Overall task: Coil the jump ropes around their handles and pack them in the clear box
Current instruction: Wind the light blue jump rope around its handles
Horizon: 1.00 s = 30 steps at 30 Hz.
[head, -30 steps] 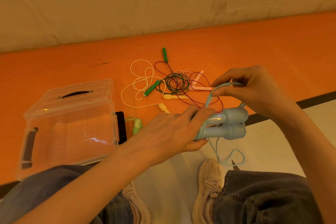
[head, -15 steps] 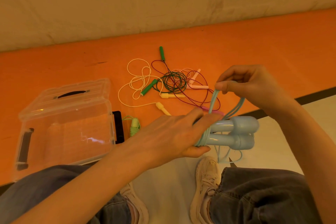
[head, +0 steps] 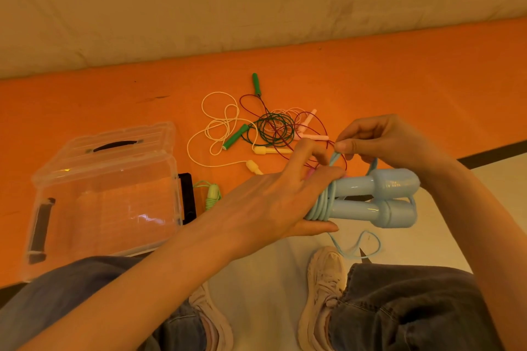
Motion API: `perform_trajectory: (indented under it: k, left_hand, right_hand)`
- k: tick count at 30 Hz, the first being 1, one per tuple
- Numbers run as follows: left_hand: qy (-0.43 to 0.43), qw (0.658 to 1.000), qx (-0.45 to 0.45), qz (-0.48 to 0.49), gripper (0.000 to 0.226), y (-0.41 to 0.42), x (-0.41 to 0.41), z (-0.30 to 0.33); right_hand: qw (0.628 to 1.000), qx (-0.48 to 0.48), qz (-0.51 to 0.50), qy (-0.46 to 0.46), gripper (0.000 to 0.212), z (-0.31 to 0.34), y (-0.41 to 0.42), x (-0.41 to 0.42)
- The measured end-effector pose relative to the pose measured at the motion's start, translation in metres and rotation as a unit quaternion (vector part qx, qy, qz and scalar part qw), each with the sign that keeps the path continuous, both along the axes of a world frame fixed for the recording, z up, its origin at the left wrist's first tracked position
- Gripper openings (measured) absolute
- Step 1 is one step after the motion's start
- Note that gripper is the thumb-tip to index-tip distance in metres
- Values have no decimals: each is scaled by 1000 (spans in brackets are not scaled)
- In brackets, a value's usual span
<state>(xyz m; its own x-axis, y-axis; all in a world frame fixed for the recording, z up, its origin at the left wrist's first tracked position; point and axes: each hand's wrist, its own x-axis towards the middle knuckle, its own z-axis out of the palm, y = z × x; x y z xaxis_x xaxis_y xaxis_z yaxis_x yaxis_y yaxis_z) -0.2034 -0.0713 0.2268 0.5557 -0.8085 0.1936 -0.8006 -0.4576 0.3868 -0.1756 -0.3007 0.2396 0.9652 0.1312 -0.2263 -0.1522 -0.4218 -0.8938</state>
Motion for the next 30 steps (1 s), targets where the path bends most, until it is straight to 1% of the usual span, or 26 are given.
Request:
perform_trajectory:
  k: [3, 6, 7, 9, 10, 12, 13, 14, 15, 16, 17, 18, 20, 21, 26, 30]
  left_hand:
    - [-14, 1000, -19, 5, 62, -1, 0, 2]
    - [-23, 999, -43, 23, 61, -1, 0, 2]
    - [-15, 998, -54, 31, 61, -1, 1, 2]
    - [6, 995, -84, 56, 61, 0, 2, 6]
    - [15, 992, -98, 72, 63, 1, 2, 9]
    - [16, 988, -115, 103, 66, 3, 5, 12]
    - [15, 986, -117, 116, 67, 4, 7, 13]
    - [13, 985, -115, 129, 67, 6, 10, 13]
    - [5, 984, -108, 143, 67, 7, 12, 13]
    - [-9, 983, -96, 158, 67, 7, 14, 13]
    - [-24, 982, -82, 171, 66, 8, 16, 12]
    - [-37, 980, -69, 182, 65, 8, 17, 11]
    - [-53, 977, -59, 201, 63, 8, 19, 8]
    - [-56, 975, -58, 209, 62, 8, 20, 7]
    - [-40, 971, -55, 229, 61, 9, 24, -1]
    - [-39, 972, -30, 229, 63, 9, 23, -3]
  right_hand:
    - [1000, 12, 18, 1, 23, -2, -1, 2]
    - [998, 22, 41, 39, 12, -12, -9, 7]
    - [997, 32, 28, 64, 10, -19, -16, 9]
    - [991, 60, -17, 119, 19, -31, -30, 9]
    - [992, 51, -16, 114, 21, -33, -35, 8]
    - [998, 13, 22, 53, 23, -32, -35, 6]
    - [999, -2, 42, 26, 19, -25, -30, 5]
    - [998, 15, 62, 16, 15, -17, -23, 3]
    - [996, 39, 74, 22, 22, -14, -19, 2]
    - [995, 43, 86, 33, 33, -10, -14, 1]
    - [994, 31, 99, 40, 40, -9, -11, -1]
    - [992, 22, 115, 41, 38, -7, -6, -2]
    - [988, 17, 145, 52, 22, -3, 2, -6]
    - [986, 12, 155, 57, 19, -1, 6, -8]
    - [977, 12, 200, 75, 25, 12, 22, -25]
    - [980, 36, 186, 56, 29, 20, 27, -34]
